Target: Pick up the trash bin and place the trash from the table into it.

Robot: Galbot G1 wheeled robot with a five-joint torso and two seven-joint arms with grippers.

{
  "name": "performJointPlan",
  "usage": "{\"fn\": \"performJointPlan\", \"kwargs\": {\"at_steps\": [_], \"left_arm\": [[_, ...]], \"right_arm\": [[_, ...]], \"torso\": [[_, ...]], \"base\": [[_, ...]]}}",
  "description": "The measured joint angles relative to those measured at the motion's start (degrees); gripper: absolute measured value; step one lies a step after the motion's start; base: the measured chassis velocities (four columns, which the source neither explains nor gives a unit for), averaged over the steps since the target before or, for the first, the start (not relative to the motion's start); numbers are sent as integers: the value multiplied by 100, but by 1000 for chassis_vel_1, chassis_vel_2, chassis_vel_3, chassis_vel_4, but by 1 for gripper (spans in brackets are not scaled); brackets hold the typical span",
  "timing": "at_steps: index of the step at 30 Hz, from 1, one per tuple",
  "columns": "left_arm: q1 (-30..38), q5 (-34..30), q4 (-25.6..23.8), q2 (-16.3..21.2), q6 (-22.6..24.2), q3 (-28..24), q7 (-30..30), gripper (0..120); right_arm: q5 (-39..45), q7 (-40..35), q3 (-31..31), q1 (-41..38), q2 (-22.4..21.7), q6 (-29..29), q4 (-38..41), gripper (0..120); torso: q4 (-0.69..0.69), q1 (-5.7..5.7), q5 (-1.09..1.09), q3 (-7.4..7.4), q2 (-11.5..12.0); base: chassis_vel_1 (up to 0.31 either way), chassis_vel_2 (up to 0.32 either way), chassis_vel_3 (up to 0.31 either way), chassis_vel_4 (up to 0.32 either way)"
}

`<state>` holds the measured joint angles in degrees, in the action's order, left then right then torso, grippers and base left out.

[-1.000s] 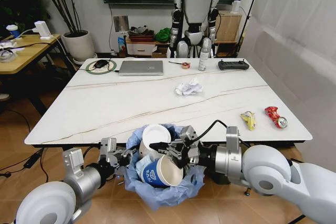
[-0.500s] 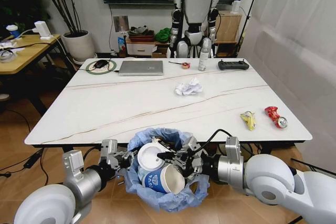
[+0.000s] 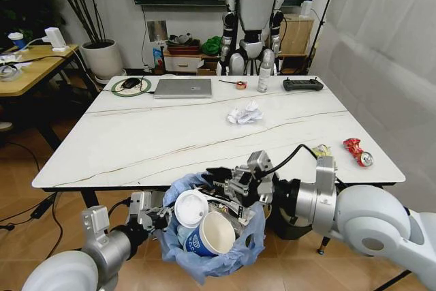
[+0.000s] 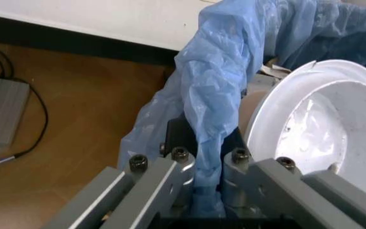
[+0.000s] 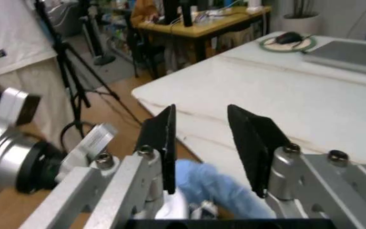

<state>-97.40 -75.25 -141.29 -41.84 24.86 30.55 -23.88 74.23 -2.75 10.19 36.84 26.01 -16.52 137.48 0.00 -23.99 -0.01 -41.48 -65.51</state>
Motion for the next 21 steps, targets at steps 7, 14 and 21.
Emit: {"fn": "performJointPlan", "kwargs": {"at_steps": [7,14,21], "left_arm": [[-237,90,-65,-115,-5,42,-4,0],[-246,69,-93,-129,-38,131,-23,0],[-160,42,-41,-138,-52,147,-27,0]], "right_arm": [[-63,-628,-109,-96,641,163,-759,60],[-232,-1336,91,-708,1812,-14,-2335,87],[-201,-2161,216,-1223,2748,-387,-3626,100]], "torso": [[1,0,2,0,0],[0,-1,1,-1,1],[2,-2,-2,-2,1]], "base": [[0,0,0,0],[0,0,0,0],[0,0,0,0]]}}
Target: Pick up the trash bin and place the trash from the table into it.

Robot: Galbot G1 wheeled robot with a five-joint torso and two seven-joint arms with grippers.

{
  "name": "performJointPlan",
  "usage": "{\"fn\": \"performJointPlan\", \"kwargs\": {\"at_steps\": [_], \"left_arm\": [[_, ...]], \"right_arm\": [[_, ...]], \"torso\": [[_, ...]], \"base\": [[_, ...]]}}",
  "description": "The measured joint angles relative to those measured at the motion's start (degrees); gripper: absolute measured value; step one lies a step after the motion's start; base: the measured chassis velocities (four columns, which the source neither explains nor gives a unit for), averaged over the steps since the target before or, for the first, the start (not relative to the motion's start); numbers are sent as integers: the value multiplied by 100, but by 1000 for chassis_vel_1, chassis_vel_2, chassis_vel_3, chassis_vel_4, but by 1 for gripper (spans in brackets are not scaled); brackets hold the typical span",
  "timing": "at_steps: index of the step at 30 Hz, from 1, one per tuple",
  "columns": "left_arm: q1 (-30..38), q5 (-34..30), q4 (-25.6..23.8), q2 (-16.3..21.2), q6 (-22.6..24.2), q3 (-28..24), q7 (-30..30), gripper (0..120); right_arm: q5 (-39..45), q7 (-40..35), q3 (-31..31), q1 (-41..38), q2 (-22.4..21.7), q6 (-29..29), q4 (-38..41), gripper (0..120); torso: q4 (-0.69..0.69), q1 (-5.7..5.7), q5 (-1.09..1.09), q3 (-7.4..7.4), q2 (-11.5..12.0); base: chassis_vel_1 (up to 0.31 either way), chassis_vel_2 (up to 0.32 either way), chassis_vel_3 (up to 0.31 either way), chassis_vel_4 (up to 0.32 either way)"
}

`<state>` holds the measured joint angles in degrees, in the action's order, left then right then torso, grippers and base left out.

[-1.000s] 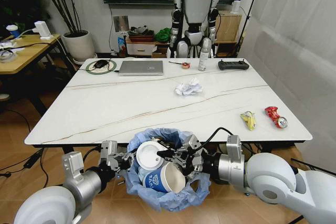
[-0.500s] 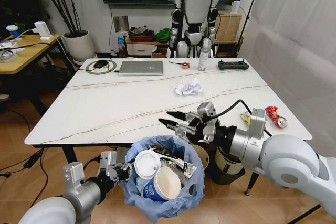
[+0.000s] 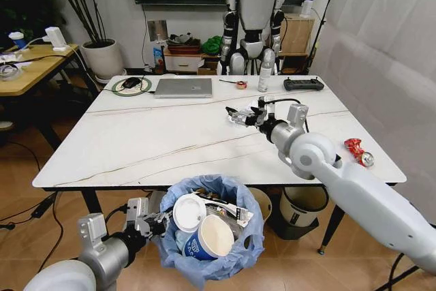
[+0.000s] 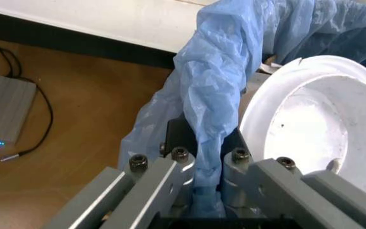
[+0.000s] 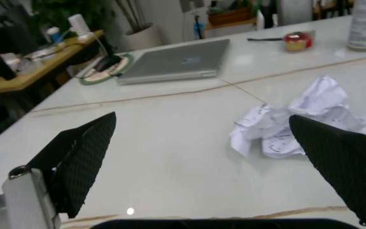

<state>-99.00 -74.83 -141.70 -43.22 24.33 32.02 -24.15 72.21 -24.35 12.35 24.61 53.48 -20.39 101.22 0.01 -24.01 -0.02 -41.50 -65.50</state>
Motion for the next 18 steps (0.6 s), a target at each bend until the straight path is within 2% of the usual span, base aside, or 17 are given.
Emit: {"fn": "performJointPlan", "kwargs": {"at_steps": [8,10,11,14,18], "left_arm": [[87,-9,112,-7,-8,-8,1,0],[87,-9,112,-7,-8,-8,1,0],[117,-12,145,-9,-10,-19,5,0],[142,-29,170,-5,-13,-21,8,0],[126,-38,172,-5,-14,-20,13,0]], "right_arm": [[-460,-497,162,-250,535,-250,-922,100],[-460,-497,162,-250,535,-250,-922,100],[-601,-710,211,-346,894,-299,-1325,100],[-771,-923,249,-559,1465,-301,-1780,100],[-916,-966,252,-799,1803,-334,-2115,100]], "torso": [[-2,0,1,0,0],[-2,0,1,0,0],[-2,0,0,0,0],[0,0,0,0,0],[2,1,-1,1,0]], "base": [[0,0,0,0],[0,0,0,0],[0,0,0,0],[0,0,0,0],[0,0,0,0]]}}
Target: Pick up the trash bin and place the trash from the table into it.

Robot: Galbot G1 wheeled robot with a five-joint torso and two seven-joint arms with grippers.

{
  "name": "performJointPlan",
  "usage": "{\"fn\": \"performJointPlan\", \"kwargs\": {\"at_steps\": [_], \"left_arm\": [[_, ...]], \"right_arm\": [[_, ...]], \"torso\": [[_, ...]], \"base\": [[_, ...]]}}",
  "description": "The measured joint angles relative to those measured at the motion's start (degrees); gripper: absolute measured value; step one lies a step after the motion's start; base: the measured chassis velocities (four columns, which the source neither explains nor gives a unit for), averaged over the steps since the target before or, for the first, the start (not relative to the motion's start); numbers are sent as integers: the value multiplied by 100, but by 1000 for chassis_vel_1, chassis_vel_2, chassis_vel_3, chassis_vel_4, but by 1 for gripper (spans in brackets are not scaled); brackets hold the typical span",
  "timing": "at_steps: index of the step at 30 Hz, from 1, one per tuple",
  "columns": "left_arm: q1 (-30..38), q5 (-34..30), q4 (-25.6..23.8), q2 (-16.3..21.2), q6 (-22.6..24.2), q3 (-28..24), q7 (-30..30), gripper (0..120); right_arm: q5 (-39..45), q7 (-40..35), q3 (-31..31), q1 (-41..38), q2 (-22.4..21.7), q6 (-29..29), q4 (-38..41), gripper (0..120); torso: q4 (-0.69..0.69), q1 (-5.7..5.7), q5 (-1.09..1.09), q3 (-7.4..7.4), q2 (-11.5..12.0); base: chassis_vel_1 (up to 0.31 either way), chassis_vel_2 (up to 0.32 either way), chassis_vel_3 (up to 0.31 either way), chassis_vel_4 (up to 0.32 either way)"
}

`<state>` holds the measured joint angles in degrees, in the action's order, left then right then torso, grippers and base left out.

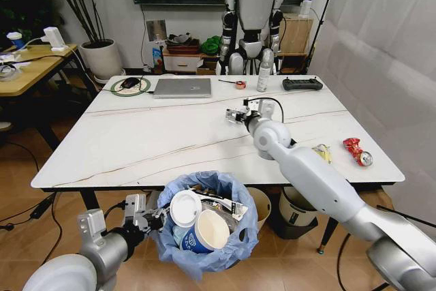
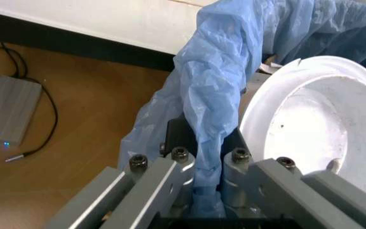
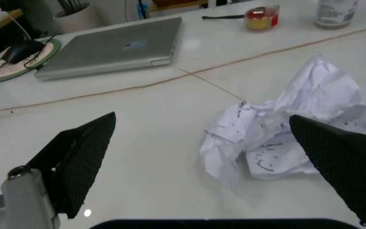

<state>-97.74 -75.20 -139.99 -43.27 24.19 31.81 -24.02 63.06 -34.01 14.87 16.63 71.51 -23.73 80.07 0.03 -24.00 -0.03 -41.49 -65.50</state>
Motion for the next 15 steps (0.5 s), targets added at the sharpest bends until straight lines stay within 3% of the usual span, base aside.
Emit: {"fn": "performJointPlan", "kwargs": {"at_steps": [15], "left_arm": [[-6,17,3,-11,-4,0,10,0]], "right_arm": [[-656,-518,64,-323,575,-215,-1239,100]], "torso": [[-3,0,3,0,0]], "base": [[0,0,0,0]]}}
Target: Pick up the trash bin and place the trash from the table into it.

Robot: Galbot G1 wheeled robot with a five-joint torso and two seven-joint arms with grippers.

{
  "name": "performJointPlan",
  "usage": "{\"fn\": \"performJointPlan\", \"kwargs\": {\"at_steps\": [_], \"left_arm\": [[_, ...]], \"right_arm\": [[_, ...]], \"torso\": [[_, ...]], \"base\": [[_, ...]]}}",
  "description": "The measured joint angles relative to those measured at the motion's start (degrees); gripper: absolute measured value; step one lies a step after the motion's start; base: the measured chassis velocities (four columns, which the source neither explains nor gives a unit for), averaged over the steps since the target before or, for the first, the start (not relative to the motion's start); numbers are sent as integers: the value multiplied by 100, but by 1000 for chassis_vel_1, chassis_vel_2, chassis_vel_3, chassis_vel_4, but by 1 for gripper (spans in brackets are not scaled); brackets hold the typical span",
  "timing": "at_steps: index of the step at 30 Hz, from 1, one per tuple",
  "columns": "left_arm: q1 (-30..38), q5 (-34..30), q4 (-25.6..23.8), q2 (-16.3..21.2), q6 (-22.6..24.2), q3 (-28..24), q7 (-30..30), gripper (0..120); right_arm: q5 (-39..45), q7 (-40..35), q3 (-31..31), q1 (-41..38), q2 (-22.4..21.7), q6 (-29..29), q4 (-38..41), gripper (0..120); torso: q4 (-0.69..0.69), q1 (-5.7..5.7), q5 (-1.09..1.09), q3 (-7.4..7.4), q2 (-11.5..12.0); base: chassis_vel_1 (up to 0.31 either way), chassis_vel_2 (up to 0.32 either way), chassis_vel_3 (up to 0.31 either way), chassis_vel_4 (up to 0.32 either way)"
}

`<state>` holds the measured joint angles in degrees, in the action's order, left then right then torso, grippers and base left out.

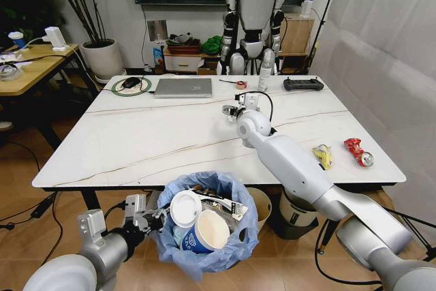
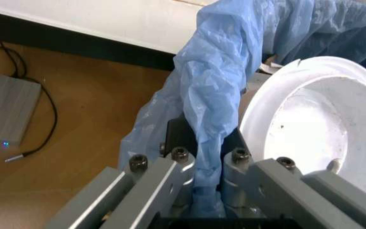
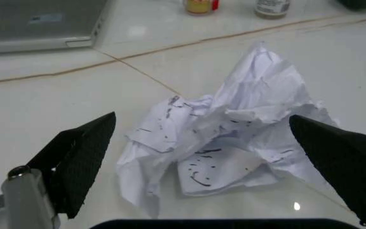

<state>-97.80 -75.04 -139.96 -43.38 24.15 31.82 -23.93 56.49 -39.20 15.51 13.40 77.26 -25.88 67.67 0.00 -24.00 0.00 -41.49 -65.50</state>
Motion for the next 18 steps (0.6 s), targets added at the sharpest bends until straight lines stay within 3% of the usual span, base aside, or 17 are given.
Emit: {"fn": "performJointPlan", "kwargs": {"at_steps": [6,18], "left_arm": [[6,11,12,-22,-2,-6,5,0],[0,21,18,-26,-12,15,12,0]], "right_arm": [[-33,-229,-53,-12,79,-111,-205,100],[-303,144,-147,-60,325,148,-916,100]], "torso": [[0,0,0,0,0],[0,0,0,0,0]], "base": [[0,0,0,0],[0,0,0,0]]}}
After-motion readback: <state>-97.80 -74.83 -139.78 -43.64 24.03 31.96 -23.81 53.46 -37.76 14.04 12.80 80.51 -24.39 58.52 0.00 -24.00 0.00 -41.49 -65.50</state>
